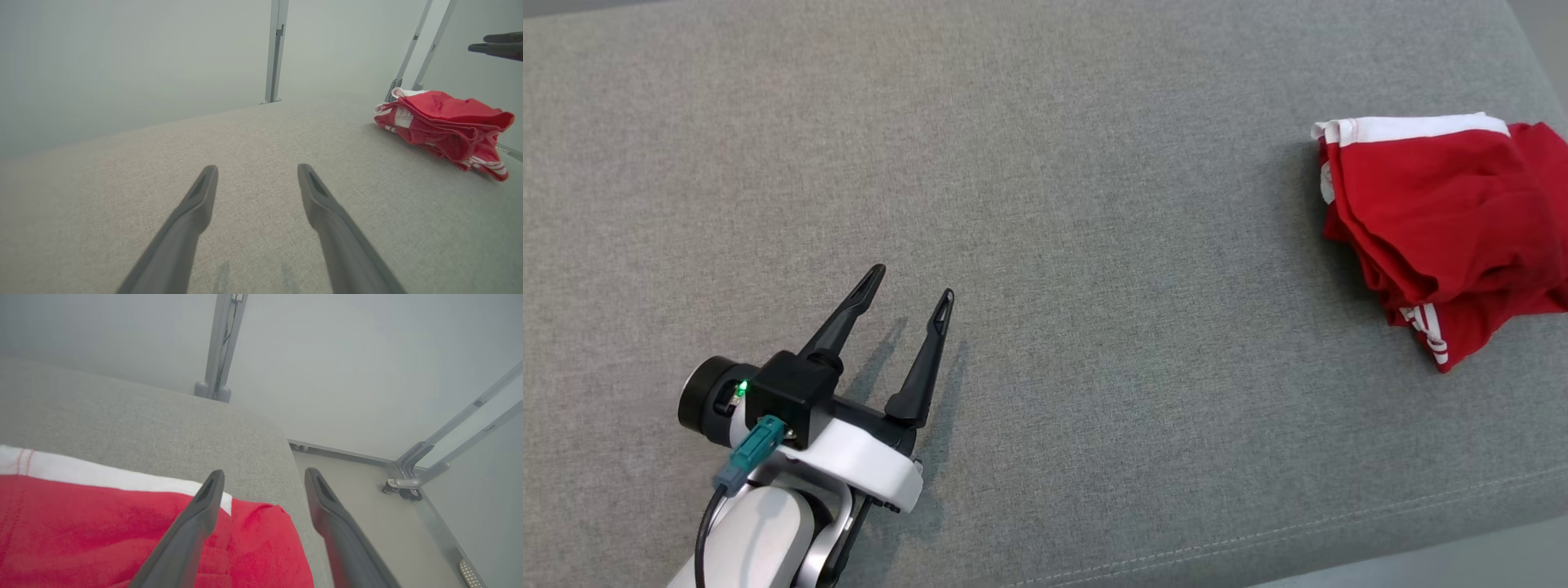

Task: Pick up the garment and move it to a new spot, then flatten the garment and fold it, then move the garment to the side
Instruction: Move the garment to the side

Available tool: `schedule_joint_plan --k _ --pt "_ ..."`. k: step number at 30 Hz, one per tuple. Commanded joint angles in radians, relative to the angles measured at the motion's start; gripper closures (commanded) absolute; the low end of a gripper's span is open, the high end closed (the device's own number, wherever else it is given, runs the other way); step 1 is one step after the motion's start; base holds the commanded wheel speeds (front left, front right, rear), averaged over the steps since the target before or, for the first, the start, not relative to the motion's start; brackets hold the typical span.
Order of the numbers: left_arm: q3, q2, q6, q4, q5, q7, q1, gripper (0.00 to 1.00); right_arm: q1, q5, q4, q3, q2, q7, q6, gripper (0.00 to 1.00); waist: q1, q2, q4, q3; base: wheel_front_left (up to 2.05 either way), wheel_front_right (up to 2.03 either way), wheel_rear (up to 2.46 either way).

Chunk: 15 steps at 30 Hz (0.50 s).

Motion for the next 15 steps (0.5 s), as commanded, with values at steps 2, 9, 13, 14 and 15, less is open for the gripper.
schedule_joint_plan --k 2,9,13,14,15 --pt "0.047 0.025 0.008 -0.013 -0.006 -0.019 -0.003 0.00 0.070 -0.020 -0.113 -0.102 -0.033 -0.014 0.000 0.00 0.0000 0.0000 -0.005 -0.061 0.00 0.00 0.00" --pt "0.105 0.054 0.052 -0.017 -0.038 -0.049 0.078 0.00 0.343 -0.178 -0.438 -0.411 0.124 -0.014 0.000 0.00 0.0000 0.0000 0.019 -0.181 0.00 0.00 0.00" --pt "0.127 0.059 0.078 -0.032 -0.046 -0.056 0.108 0.00 0.452 -0.235 -0.553 -0.463 0.203 -0.014 0.000 0.00 0.0000 0.0000 0.052 -0.221 0.00 0.00 0.00" --pt "0.142 0.063 0.093 -0.040 -0.053 -0.060 0.127 0.00 0.513 -0.260 -0.615 -0.488 0.247 -0.014 0.000 0.00 0.0000 0.0000 0.078 -0.245 0.00 0.00 0.00" --pt "0.142 0.063 0.093 -0.040 -0.053 -0.060 0.127 0.00 0.513 -0.260 -0.615 -0.488 0.247 -0.014 0.000 0.00 0.0000 0.0000 0.078 -0.245 0.00 0.00 0.00"
